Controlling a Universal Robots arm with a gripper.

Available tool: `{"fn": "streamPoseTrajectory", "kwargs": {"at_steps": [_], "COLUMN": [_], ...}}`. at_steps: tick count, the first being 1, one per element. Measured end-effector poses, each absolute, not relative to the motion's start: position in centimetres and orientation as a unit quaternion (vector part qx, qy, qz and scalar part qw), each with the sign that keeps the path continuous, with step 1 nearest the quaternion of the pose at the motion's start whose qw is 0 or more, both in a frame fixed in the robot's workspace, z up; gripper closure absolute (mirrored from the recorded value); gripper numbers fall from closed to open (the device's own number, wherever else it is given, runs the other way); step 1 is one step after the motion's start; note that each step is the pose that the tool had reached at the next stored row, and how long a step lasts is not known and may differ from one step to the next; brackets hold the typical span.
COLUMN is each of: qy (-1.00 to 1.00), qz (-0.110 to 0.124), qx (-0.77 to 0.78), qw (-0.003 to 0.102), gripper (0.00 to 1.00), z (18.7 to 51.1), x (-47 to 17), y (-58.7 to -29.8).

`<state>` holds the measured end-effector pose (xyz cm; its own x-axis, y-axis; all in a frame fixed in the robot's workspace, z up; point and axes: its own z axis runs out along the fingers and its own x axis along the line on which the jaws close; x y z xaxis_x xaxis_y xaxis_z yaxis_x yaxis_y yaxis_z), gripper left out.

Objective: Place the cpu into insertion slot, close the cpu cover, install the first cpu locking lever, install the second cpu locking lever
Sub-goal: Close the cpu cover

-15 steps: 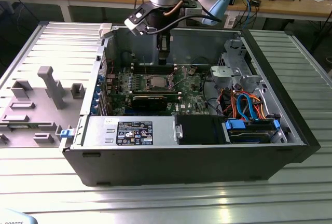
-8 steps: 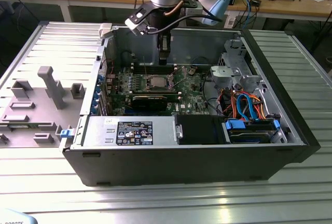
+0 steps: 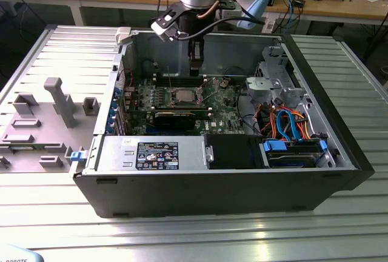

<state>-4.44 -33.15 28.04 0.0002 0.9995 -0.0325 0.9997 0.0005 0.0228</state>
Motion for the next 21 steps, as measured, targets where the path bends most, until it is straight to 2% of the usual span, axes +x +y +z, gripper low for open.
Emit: {"fn": "streamPoseTrajectory", "kwargs": {"at_steps": [21], "qy": [0.707], "qz": [-0.003], "qx": [0.707], "qw": [0.02], "gripper": [0.89], "z": [28.04], "x": [-3.65], "y": [-33.15]}}
